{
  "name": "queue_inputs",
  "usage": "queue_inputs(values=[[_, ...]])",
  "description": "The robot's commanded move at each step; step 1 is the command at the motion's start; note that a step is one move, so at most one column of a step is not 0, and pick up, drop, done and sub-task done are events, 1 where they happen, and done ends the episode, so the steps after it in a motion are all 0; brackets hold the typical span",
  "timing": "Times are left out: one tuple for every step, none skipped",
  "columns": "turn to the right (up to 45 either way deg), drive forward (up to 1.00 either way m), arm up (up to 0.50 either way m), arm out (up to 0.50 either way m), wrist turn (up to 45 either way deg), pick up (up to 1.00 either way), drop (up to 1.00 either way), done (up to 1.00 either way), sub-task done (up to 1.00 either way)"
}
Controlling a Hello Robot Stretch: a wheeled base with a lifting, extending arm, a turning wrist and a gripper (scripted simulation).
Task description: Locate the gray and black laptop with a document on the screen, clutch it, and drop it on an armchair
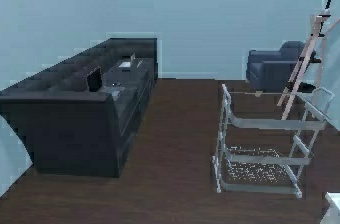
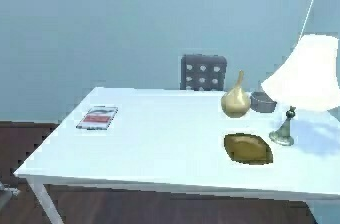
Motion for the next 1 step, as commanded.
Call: queue_inputs(values=[[0.0, 1.00, 0.00, 0.00, 0.0, 0.00, 0.00, 0.00, 0.00]])
